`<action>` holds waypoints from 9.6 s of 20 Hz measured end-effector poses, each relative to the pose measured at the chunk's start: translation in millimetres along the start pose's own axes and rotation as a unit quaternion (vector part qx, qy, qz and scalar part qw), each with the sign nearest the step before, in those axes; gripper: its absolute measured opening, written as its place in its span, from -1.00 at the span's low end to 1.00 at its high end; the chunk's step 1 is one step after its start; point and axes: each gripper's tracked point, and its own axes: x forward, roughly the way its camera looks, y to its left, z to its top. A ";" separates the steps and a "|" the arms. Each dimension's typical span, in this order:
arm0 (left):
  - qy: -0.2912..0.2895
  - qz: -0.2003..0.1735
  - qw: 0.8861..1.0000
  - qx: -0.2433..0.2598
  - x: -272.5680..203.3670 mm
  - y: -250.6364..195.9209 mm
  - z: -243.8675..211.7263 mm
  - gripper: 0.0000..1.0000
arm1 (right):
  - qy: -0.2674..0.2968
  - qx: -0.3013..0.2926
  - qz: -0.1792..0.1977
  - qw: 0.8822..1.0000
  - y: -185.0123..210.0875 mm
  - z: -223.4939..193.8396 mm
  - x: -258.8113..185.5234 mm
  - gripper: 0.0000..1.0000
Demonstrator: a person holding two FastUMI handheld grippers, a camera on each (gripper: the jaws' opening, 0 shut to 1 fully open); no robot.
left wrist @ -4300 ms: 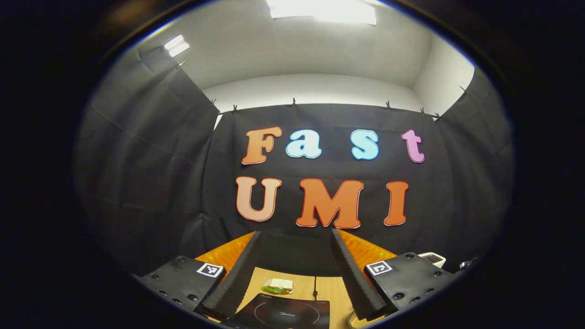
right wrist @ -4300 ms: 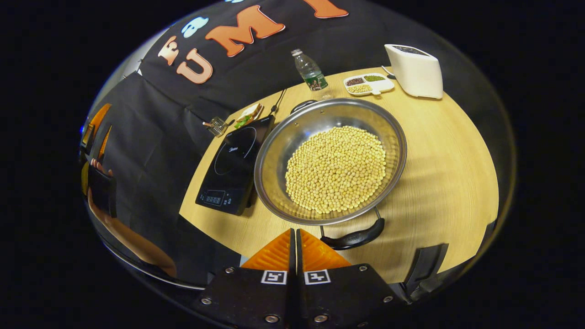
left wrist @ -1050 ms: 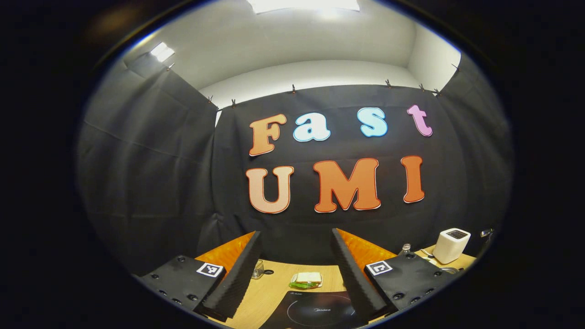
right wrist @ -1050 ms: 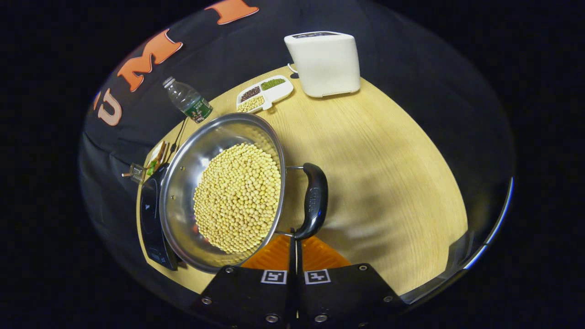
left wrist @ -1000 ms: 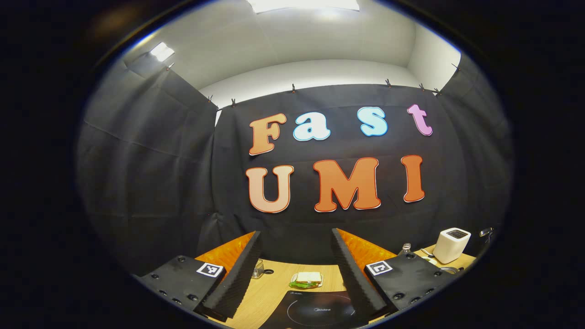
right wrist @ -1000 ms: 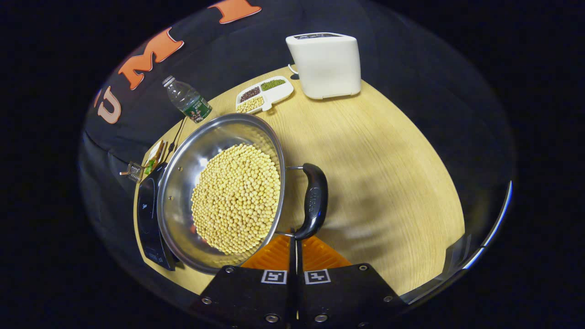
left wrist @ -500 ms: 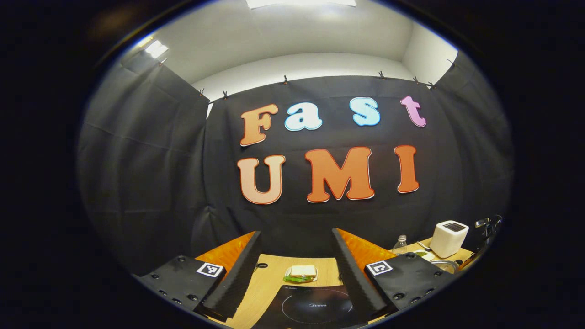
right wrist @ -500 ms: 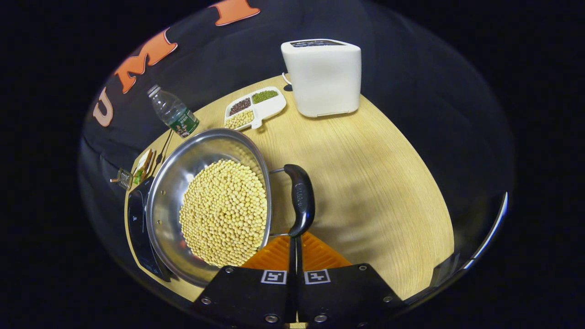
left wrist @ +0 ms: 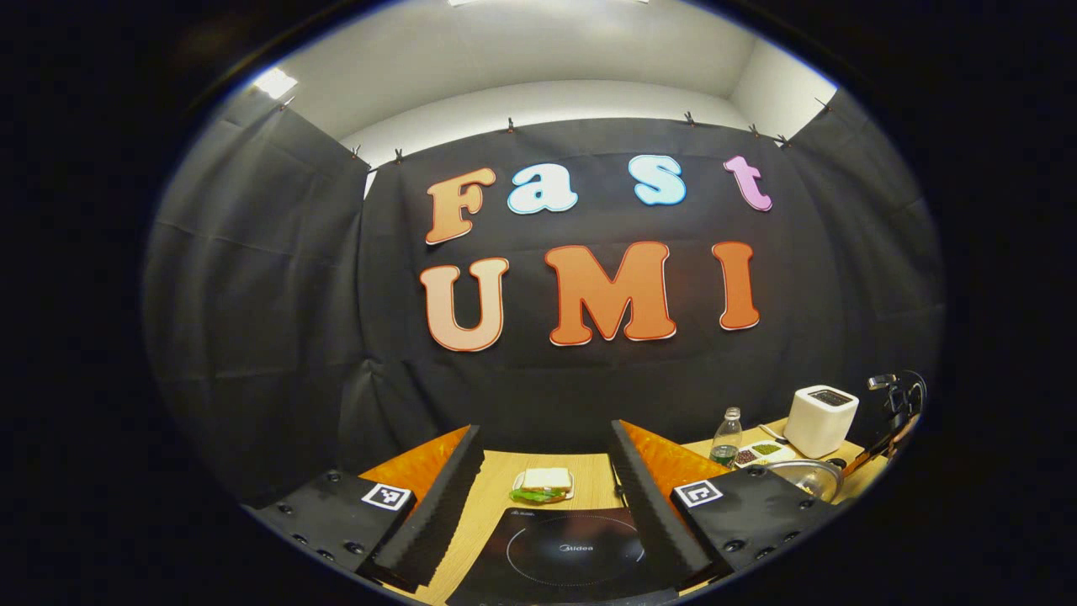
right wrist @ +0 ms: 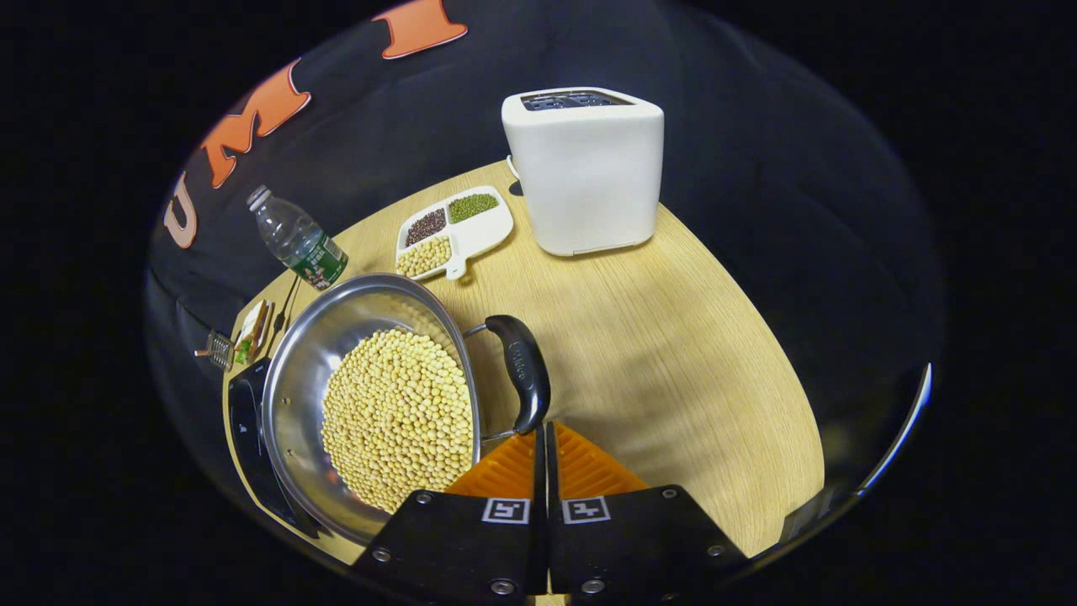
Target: First push the handle of the pot to place it horizontally, then grasp the pot with both hands and set it on the induction cooktop.
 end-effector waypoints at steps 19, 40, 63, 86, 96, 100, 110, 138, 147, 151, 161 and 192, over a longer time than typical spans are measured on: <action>0.176 -0.153 0.972 -0.022 25.5 -131.6 -103.4 1.00 | -0.112 -0.047 0.035 0.992 18.8 39.1 -61.4 0.49; 0.379 -0.180 0.907 -0.032 48.8 -263.8 -273.3 0.94 | -0.100 -0.098 0.028 0.990 36.9 39.0 -38.9 0.67; 0.405 -0.134 0.904 -0.004 85.3 -278.5 -323.9 0.66 | -0.068 -0.127 -0.066 0.987 11.8 36.5 12.7 0.60; 0.340 -0.124 0.932 0.017 85.5 -255.4 -272.5 0.48 | -0.125 -0.150 -0.081 0.977 36.9 40.7 -32.5 0.20; 0.325 -0.081 0.942 0.007 79.7 -167.9 -243.6 0.42 | -0.131 -0.174 -0.044 0.975 114.8 24.2 -51.9 0.19; 0.328 -0.057 0.943 -0.001 76.4 -129.1 -242.6 0.48 | -0.126 -0.187 -0.030 0.974 149.9 13.5 -51.4 0.19; 0.321 -0.004 0.947 -0.015 64.9 -32.1 -237.9 0.42 | -0.123 -0.213 0.002 0.969 235.9 -10.0 -49.9 0.19; 0.318 0.040 0.947 -0.020 82.6 100.0 -248.4 0.48 | -0.118 -0.245 0.025 0.962 364.2 -43.0 -33.8 0.20; 0.323 0.017 0.946 -0.033 94.2 97.6 -270.2 0.41 | -0.116 -0.238 0.015 0.964 363.9 -41.5 -24.4 0.20; 0.329 0.008 0.943 -0.045 99.7 97.7 -279.9 0.47 | -0.112 -0.235 0.016 0.965 364.4 -42.2 -25.4 0.19; 0.263 0.037 0.964 -0.023 103.0 114.4 -230.1 0.59 | -0.191 -0.190 0.080 0.960 354.6 0.8 -89.5 0.46; -0.123 -0.006 0.987 -0.100 -71.3 -2.6 150.5 0.97 | -0.600 -0.209 0.137 0.760 174.2 59.4 -462.3 0.74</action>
